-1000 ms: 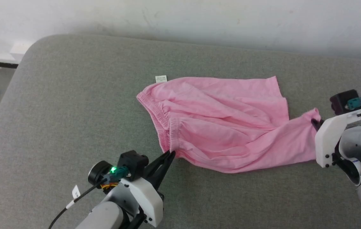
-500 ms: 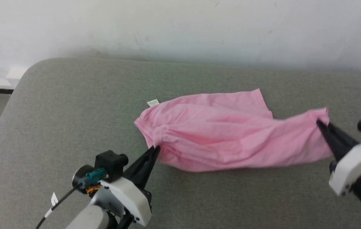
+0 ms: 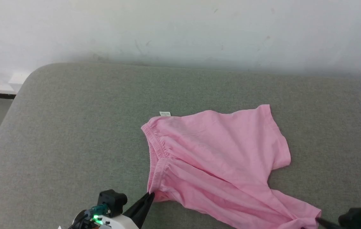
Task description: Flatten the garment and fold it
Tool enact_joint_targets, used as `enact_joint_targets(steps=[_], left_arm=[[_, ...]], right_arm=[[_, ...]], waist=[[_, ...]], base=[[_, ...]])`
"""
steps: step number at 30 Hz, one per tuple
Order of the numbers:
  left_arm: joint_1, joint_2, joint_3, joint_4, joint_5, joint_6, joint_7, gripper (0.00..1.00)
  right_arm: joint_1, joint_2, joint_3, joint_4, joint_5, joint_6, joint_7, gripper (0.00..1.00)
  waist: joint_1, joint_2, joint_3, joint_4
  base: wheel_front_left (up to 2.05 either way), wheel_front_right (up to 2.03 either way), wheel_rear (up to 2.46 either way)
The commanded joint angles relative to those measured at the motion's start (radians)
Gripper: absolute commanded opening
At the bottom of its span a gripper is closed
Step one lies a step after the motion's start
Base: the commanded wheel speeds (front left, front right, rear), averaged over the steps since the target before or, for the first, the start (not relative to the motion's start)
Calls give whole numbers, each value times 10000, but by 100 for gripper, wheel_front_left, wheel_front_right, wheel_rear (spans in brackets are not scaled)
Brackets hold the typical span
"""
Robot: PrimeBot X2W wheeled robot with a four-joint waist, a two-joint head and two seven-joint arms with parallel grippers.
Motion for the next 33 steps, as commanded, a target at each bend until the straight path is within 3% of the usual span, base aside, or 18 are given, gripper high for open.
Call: enact_joint_targets(steps=[1,6,9,14,15,20,25,26,27,28,33], left_arm=[[4,-15,-55,114,-10,-93,-87,0],[-198,-137,-192,243,61,-158,-124,0],[-294,-202,-259,235,90,-184,-149,0],[-484,-330,-444,78,224,-210,-153,0],[-484,-330,-444,78,224,-210,-153,0],[-712,-498,-656,-105,427,-231,-240,0],[-890,-701,-961,-230,617,-305,-259,0],[-906,-727,-1002,-229,642,-315,-284,0],[-919,-751,-1036,-220,662,-325,-313,0],[-929,-771,-1061,-207,676,-327,-338,0],[-1028,-862,-1115,-137,716,-308,-456,0]], right_arm=[[-235,-128,-129,-21,357,-21,18,100],[-1128,-87,-766,-242,1277,-21,584,100],[-1957,475,-1395,174,1282,-21,1400,100],[-3467,1889,-1699,1487,299,-21,3275,100],[-3467,1889,-1699,1487,299,-21,3275,100],[-4773,3085,-2525,3659,-1235,-21,4912,100],[-5389,3765,-3056,5055,-2164,-21,5442,100],[-5429,3853,-3144,5247,-2222,-21,5483,84],[-5456,3893,-3158,5388,-2296,-21,5499,20],[-5479,3891,-3143,5497,-2377,-21,5491,0],[-5997,3559,-3659,5891,-3128,-21,4791,0]], waist=[[1,0,-27,126],[1,0,-96,407],[1,0,-74,561],[1,0,88,937],[1,0,88,937],[1,0,324,1373],[1,0,515,1856],[1,0,539,1916],[1,0,563,1969],[1,0,588,2012],[1,0,723,2139]], base=[[0,0,0],[0,0,0],[0,0,0],[0,0,0],[0,0,0],[0,0,0],[0,0,0],[0,0,0],[0,0,0],[0,0,0],[0,0,0]])
